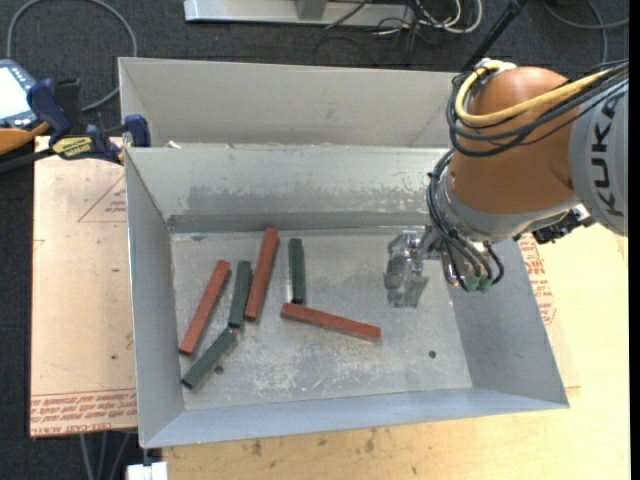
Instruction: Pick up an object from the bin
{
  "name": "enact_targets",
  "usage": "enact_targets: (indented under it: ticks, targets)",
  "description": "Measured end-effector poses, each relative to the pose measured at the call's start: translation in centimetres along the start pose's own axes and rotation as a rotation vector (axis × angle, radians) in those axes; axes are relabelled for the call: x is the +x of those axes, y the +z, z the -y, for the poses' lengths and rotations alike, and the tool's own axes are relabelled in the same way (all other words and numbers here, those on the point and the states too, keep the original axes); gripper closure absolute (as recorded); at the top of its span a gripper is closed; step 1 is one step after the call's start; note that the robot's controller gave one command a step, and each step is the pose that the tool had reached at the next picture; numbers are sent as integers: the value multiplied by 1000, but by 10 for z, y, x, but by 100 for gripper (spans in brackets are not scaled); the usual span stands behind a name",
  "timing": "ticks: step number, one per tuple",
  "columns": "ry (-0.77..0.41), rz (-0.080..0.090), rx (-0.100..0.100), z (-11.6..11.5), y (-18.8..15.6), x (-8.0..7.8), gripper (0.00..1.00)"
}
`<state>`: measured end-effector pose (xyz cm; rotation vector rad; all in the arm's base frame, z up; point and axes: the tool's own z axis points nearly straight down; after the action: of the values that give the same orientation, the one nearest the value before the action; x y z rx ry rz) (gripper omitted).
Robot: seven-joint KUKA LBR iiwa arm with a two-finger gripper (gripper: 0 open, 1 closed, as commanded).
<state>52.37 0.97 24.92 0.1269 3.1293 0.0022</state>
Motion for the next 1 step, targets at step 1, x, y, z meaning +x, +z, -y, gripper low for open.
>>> enact_targets:
  ticks: [1]
  targets:
    - [-1,-7,1,0,5,1,0]
